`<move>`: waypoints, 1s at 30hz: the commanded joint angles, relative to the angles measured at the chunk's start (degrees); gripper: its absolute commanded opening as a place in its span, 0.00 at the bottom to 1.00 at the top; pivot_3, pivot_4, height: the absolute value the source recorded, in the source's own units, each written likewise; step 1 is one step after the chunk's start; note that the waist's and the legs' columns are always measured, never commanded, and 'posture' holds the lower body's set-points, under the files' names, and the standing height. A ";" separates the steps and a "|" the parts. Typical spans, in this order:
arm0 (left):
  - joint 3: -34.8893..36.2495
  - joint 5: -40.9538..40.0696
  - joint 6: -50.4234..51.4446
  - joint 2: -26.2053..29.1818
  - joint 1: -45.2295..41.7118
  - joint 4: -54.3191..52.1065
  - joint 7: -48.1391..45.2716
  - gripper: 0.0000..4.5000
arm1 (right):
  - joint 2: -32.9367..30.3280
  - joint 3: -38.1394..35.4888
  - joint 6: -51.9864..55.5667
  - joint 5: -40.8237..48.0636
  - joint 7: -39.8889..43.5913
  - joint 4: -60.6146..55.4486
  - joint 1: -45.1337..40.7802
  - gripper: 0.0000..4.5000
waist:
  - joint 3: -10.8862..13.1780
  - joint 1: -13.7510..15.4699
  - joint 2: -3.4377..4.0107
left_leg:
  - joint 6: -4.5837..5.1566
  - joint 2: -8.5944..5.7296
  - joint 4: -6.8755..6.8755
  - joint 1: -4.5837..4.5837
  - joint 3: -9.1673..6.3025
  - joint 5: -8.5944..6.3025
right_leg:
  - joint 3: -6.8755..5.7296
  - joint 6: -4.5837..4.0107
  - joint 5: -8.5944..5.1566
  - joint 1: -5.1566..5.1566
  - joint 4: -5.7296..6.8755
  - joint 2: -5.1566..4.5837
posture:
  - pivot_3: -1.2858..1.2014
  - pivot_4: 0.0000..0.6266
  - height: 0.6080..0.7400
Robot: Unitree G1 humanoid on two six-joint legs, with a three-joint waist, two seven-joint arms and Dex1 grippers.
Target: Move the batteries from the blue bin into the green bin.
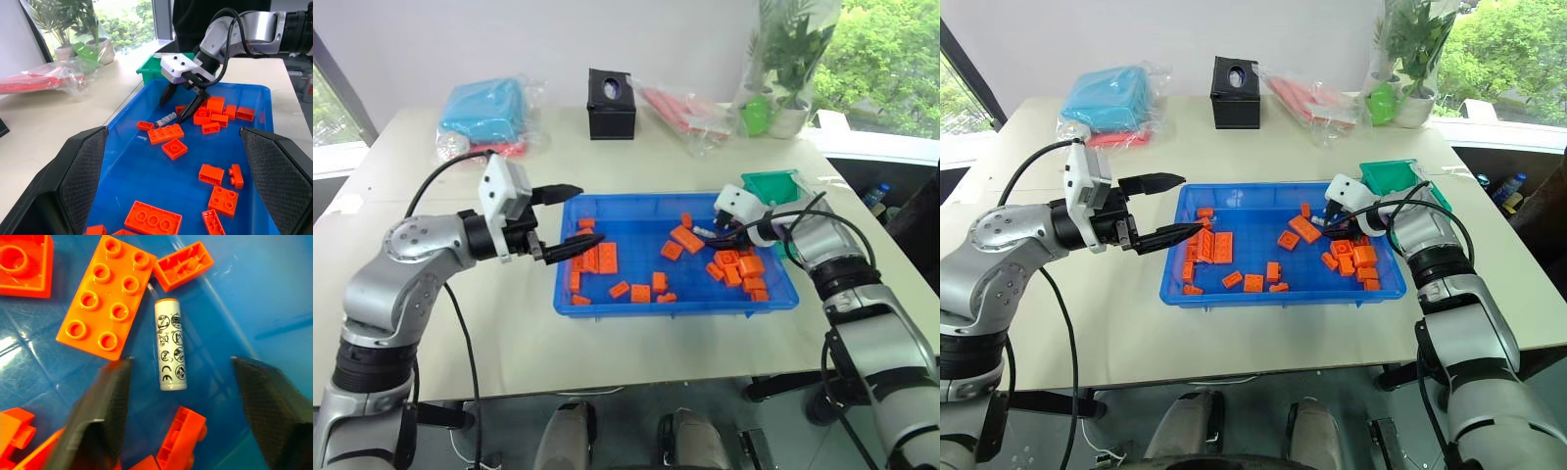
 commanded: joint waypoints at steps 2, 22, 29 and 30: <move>0.84 -0.37 -0.51 0.57 -1.36 -0.50 -0.31 1.00 | 1.34 -1.40 4.99 2.05 2.34 0.57 -1.66 0.12 | -0.01 -0.12 0.01 | 0.00 0.00 0.00 0.01 0.00 0.00 | 0.00 0.00 0.00 0.01 0.00 0.00 | 0.52 0.24 0.27; 1.43 -0.65 -0.37 1.30 2.50 0.37 -1.38 1.00 | -8.12 -26.84 35.27 12.80 -16.93 -34.14 10.64 0.00 | -0.08 0.33 -0.11 | -0.14 -0.01 0.01 -0.04 -0.05 -0.14 | -0.09 -0.17 -0.08 0.08 -0.18 -0.04 | 0.52 0.24 0.27; 0.15 -0.17 -0.75 0.84 -0.28 3.73 -2.78 1.00 | -8.59 -25.78 25.33 13.58 -18.78 -26.78 11.82 0.55 | 0.07 -0.29 0.21 | 0.05 0.03 -0.07 -0.07 0.15 -0.04 | 0.01 0.03 0.06 0.07 -0.05 0.00 | 0.52 0.24 0.27; 0.13 -0.15 -0.77 0.86 -0.37 3.96 -3.03 1.00 | -9.26 -25.59 23.63 13.59 -18.29 -26.60 12.21 0.66 | 0.07 -0.26 0.22 | 0.05 0.03 -0.07 -0.05 0.15 -0.04 | 0.01 0.04 0.06 0.08 -0.06 -0.01 | 0.52 0.24 0.27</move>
